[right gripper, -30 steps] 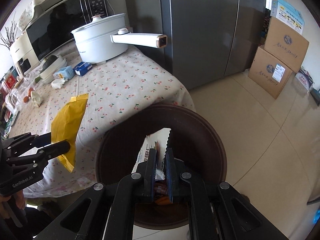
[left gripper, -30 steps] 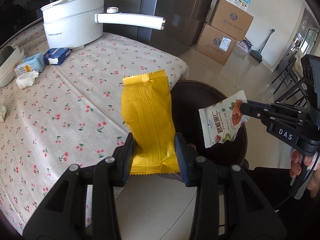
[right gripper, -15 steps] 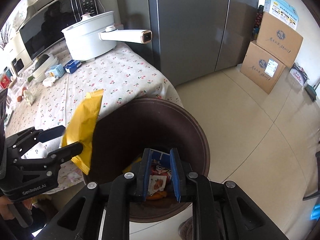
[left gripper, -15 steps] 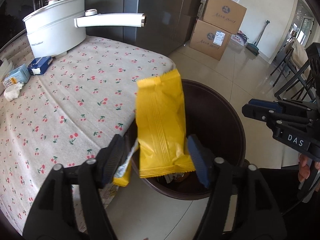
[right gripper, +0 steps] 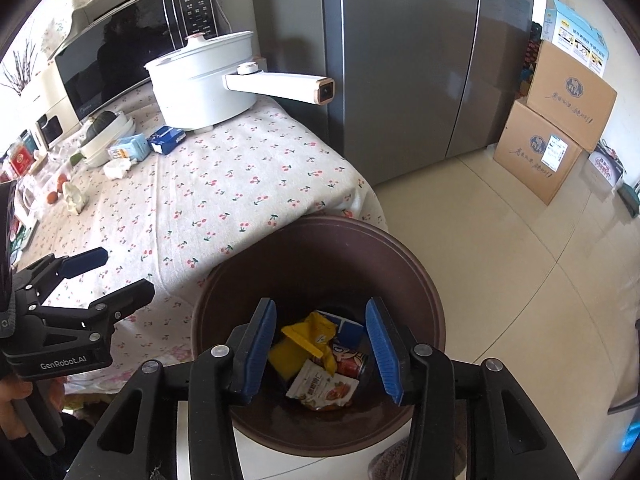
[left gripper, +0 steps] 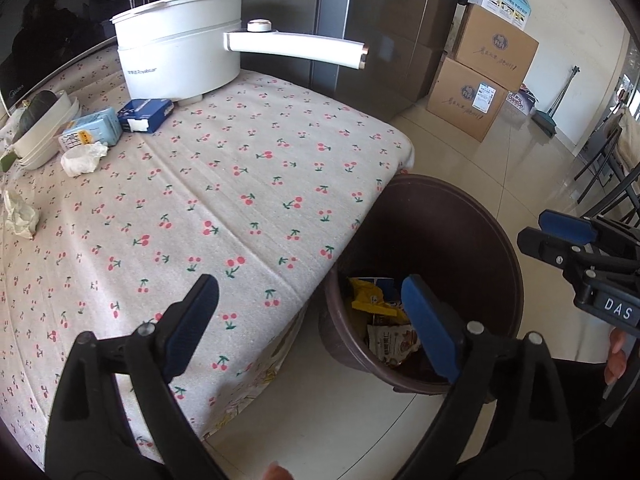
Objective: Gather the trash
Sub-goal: 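Move both tools back over the table toward the crumpled tissues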
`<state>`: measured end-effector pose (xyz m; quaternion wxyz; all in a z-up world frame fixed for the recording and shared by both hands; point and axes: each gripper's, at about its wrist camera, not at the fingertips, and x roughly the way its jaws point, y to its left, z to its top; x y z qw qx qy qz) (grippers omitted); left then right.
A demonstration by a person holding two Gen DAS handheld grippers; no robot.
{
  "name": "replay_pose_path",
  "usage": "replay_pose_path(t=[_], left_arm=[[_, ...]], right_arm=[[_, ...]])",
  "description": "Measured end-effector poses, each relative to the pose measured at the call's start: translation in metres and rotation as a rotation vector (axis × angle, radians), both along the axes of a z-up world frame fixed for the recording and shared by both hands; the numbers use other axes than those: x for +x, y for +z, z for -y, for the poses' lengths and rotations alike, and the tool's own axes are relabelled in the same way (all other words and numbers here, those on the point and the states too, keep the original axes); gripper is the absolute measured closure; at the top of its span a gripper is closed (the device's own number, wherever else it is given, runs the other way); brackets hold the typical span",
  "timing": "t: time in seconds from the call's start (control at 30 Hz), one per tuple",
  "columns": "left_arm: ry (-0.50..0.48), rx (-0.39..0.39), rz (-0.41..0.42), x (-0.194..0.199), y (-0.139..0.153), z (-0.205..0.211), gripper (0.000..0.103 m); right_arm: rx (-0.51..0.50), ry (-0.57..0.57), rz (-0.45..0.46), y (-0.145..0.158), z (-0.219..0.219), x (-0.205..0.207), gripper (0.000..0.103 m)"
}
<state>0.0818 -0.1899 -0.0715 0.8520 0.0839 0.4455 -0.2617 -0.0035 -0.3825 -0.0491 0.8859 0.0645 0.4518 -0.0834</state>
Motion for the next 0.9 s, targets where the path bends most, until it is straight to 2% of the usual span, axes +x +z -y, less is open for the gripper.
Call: replay_pose_path(t=[0.23, 0.43, 0.9], left_arm=[[0.073, -0.001, 0.012, 0.009, 0.011, -0.032, 0.008], [0.132, -0.003, 0.041, 0.014, 0.022, -0.056, 0.004], [0.258, 0.015, 0.089, 0.025, 0.036, -0.103, 0.001]], right_arm=[[-0.012, 0.044, 0.054, 0.016, -0.024, 0.011, 0.035], [-0.026, 0.081, 0.098, 0.028, -0.044, 0.020, 0.026], [-0.012, 0.110, 0.171, 0.045, -0.075, 0.044, 0.012]])
